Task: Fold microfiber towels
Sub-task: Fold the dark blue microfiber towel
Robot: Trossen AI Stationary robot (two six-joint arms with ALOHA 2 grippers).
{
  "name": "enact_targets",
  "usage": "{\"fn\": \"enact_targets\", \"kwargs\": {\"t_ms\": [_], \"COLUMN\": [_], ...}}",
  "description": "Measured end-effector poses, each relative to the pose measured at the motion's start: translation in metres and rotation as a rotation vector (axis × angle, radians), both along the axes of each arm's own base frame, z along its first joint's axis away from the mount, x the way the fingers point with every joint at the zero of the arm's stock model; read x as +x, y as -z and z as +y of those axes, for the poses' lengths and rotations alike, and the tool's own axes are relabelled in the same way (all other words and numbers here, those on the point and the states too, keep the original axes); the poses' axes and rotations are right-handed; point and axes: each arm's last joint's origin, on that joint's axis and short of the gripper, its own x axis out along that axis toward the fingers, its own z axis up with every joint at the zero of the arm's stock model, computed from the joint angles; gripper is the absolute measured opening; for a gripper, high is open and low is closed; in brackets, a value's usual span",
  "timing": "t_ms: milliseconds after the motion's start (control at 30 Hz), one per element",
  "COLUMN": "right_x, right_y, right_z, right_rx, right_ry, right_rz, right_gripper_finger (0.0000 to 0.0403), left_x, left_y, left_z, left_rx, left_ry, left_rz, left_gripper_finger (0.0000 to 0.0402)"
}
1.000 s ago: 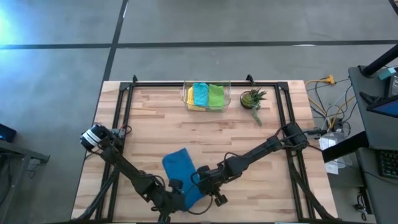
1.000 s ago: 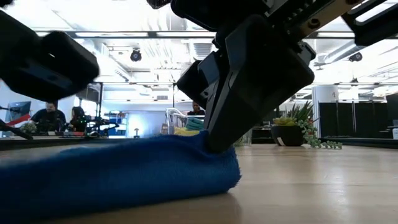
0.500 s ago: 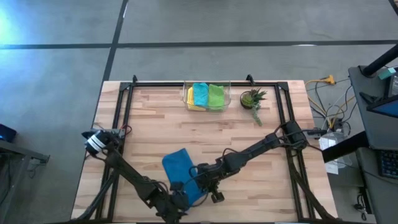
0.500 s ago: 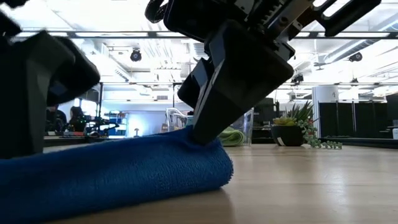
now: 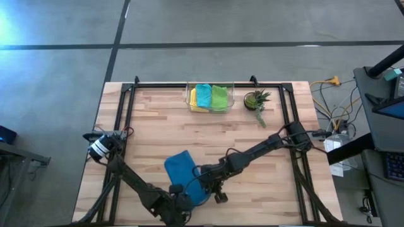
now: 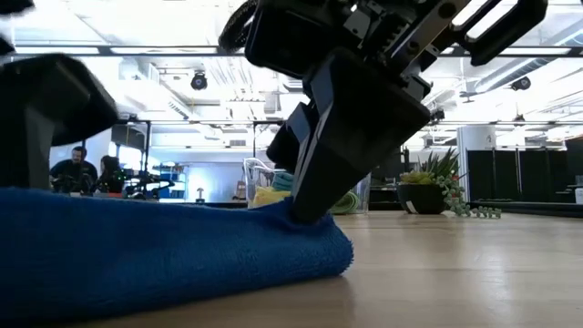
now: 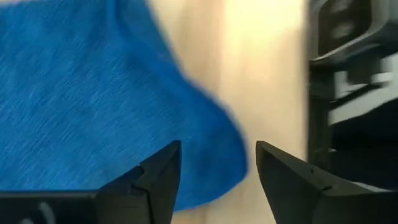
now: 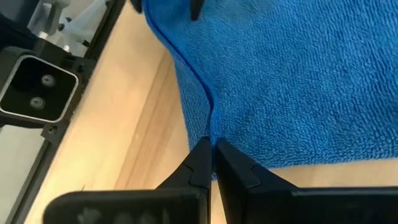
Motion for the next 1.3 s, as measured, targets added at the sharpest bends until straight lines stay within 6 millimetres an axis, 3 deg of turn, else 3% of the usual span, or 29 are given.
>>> {"fn": "enact_targets", "kwargs": {"t_ms": [200, 467, 833, 1100, 1300], "right_x": [0.0, -0.001, -0.01, -0.033, -0.025], "right_y": [0.002, 0.003, -0.014, -0.025, -0.033], "right_z": [-0.001, -0.001, 0.006, 0.021, 0.009], "right_rx": [0.028, 0.043, 0.106, 0.09, 0.103], "right_ry": [0.011, 0.019, 0.111, 0.159, 0.217], "right_rz": [0.008, 0.021, 0.086, 0.094, 0.04], "right_gripper_finger": [0.0009, 0.0009, 0.0009, 0.0009, 0.0009], "left_x": [-0.004, -0.004, -0.009, -0.009, -0.017], "left_y": [0.006, 0.004, -0.023, -0.022, -0.03], "left_z": [0.004, 0.003, 0.009, 0.02, 0.031], "left_rx": [0.016, 0.014, 0.058, 0.154, 0.191], "left_ry": [-0.041, -0.014, 0.08, 0.133, 0.086], "left_rz": [0.061, 0.065, 0.013, 0.049, 0.108], "left_gripper_finger": [0.0145, 0.0011, 0.0002, 0.0001, 0.0001]}}
